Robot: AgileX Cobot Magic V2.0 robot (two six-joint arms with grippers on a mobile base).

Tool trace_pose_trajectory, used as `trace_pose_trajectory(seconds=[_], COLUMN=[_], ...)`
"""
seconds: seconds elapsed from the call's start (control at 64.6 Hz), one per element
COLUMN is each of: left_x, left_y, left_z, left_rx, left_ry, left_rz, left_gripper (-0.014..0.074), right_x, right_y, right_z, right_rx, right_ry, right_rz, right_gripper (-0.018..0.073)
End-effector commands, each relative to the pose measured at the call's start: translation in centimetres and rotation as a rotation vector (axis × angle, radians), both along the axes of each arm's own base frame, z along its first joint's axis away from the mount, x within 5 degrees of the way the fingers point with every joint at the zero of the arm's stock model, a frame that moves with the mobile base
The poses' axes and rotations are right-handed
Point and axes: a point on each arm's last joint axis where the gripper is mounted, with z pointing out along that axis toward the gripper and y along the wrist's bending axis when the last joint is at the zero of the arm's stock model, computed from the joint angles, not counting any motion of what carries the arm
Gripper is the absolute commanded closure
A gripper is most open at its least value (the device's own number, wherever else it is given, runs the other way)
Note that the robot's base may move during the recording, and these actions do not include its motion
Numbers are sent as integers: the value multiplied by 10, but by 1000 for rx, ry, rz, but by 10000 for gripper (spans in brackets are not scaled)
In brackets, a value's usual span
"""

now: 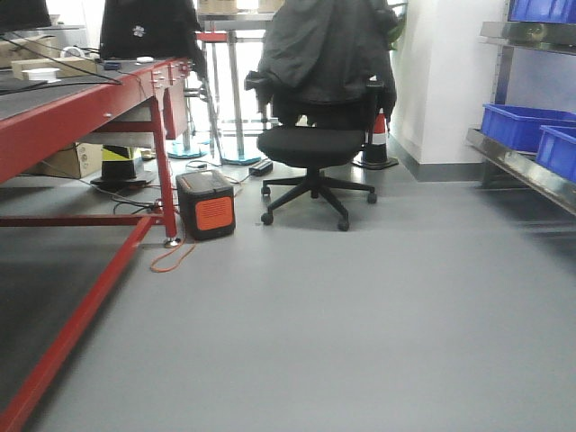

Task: Grab block from conveyor and place in blue bin
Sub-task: 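Drive the base toward the shelf rack of blue bins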

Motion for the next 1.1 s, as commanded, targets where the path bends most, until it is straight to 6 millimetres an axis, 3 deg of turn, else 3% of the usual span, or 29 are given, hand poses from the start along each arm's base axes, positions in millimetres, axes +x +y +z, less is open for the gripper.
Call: trace_pose_trajectory(seconds=[0.0, 1.083], left_x=[-2, -2], left_y=[0, 0], left_z=[4, 4], left_rx=[-17, -17], left_ry=[-22, -22], left_rz=[-7, -7], left_gripper=[707, 707], right_x=[0, 0], right_y=[0, 0], right_z=[3, 3], right_rx=[3, 3], right_ry=[-21, -21], right_rz=[2, 2], right_gripper=[715, 715])
